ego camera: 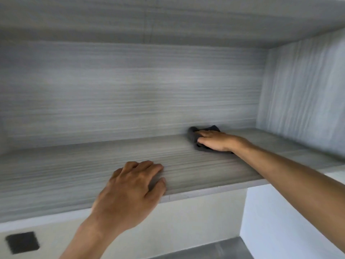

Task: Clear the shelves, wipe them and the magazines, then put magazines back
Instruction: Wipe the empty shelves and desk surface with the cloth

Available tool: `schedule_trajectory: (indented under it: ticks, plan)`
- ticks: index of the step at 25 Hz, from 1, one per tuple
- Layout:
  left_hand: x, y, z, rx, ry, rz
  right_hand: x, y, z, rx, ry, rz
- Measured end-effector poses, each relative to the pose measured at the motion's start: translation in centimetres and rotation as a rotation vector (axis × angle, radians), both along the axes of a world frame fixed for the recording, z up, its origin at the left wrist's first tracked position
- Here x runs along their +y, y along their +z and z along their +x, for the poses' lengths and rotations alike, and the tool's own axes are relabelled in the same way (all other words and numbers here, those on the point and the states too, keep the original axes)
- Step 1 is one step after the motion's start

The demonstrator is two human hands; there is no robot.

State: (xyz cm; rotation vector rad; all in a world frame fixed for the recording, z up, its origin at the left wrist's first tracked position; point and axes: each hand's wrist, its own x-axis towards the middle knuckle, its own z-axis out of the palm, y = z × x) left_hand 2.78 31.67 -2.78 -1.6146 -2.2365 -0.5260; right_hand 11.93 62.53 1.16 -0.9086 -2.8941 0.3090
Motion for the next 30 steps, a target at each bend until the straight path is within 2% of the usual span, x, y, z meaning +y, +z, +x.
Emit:
schedule_trajectory:
  ticks: [2,4,8,10,15,19,24,27,30]
  plan:
    - [-0.2,0.1,0.1,-0.018,-0.001,-0.004,-1.1,-0.3,0.9,0.015,0.153,-0.046]
    - [-0.2,0.2,0.1,-0.024,-0.005,-0.005,0.4,-0.3,3.1,0.044,0.151,-0.065]
    - [-0.7,1.0,-0.1,-0.130,-0.040,0.066,5.7,-0.8,7.6,0.095,-0.164,0.008]
    - [-2.0,1.5,-1.5,-0.177,-0.013,0.152,6.0,-0.7,6.9,0.069,-0.228,0.015]
    - [-9.4,1.0,-6.7,-0.039,0.186,0.223,-0.1,-0.6,-2.5,0.033,-0.100,0.040]
    - [-16.0,0.0,-10.4,-0.003,0.126,0.308,-9.5,-0.1,-11.7,0.034,0.125,-0.002]
    - [-22.7,-1.8,-13.9,0.142,0.137,0.454,-21.2,0.1,-22.5,-0.007,0.403,0.029]
    - [-25.7,-3.6,-15.9,0.246,0.151,0.546,-26.5,-0.1,-28.2,-0.024,0.449,0.060]
    - [-27.4,-4.7,-16.9,0.261,0.109,0.625,-31.0,0.1,-32.2,-0.050,0.432,0.097]
